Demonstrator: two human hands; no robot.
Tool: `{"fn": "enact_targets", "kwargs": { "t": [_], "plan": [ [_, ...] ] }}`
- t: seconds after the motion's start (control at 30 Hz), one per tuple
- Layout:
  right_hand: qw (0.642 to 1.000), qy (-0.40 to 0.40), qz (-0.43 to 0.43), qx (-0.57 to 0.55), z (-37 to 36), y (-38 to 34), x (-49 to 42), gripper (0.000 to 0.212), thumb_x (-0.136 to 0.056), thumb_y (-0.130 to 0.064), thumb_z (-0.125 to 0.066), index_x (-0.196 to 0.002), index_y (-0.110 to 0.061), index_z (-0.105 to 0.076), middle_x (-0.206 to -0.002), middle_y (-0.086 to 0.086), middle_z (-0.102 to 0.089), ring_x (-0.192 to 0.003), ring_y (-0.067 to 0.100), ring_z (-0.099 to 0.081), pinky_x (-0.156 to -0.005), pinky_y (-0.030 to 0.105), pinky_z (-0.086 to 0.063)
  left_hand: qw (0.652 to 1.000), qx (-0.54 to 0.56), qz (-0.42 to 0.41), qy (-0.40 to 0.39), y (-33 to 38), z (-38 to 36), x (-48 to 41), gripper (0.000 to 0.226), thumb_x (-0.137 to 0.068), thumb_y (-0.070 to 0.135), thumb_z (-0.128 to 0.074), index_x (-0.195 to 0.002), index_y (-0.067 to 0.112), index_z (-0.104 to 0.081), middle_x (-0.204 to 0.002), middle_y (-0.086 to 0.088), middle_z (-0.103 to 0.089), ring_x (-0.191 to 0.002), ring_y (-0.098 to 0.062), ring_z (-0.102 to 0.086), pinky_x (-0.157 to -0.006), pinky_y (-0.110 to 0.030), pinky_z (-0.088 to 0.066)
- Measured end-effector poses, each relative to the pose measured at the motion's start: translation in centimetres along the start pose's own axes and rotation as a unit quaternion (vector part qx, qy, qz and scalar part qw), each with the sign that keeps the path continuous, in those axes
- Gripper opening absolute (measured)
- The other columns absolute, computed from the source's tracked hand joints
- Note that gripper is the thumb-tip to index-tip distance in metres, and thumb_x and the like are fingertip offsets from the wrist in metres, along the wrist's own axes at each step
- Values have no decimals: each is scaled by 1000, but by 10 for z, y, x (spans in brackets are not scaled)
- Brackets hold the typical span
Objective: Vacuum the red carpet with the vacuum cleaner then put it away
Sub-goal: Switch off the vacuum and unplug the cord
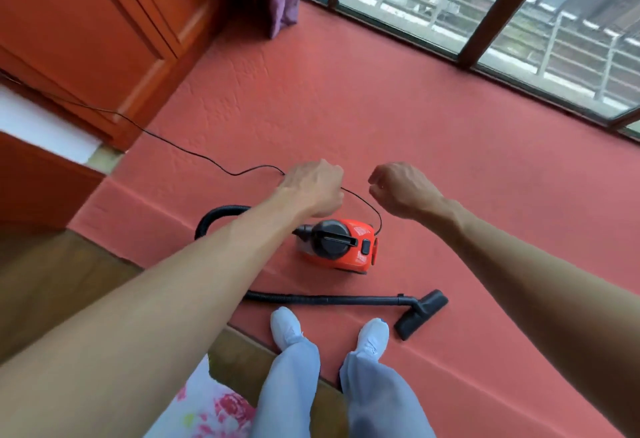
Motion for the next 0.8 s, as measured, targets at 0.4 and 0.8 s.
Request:
{"fn": "enact_targets", "kwargs": {
  "t": [0.4, 0.8],
  "plan": [
    [986, 78, 146, 35, 210, -97, 80, 26, -84, -16, -51, -89, 7, -65, -90, 21, -70, -84, 39, -66, -68, 47, -57, 989, -12, 124, 73, -18, 172, 196, 25, -98, 26, -42, -105, 11, -61, -105, -11, -67, -89, -32, -63, -72, -38, -49],
    [943, 35, 319, 92, 257, -221, 112, 30, -83, -13, -54, -54, -14, -47, -70, 14, -54, -66, 32, -49, -61, 33, -45, 941, 45, 320, 97, -23, 214, 352, 27, -98, 32, -47, -106, 14, -65, -105, -7, -67, -91, -27, -64, -69, -34, -48]
  ]
}}
Point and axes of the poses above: each hand's wrist, its own x-axis away from the middle knuckle, its own z-axis out of the back of the hand, y = z × x, the point moved 2 cm from there along -x, towards the middle knuckle
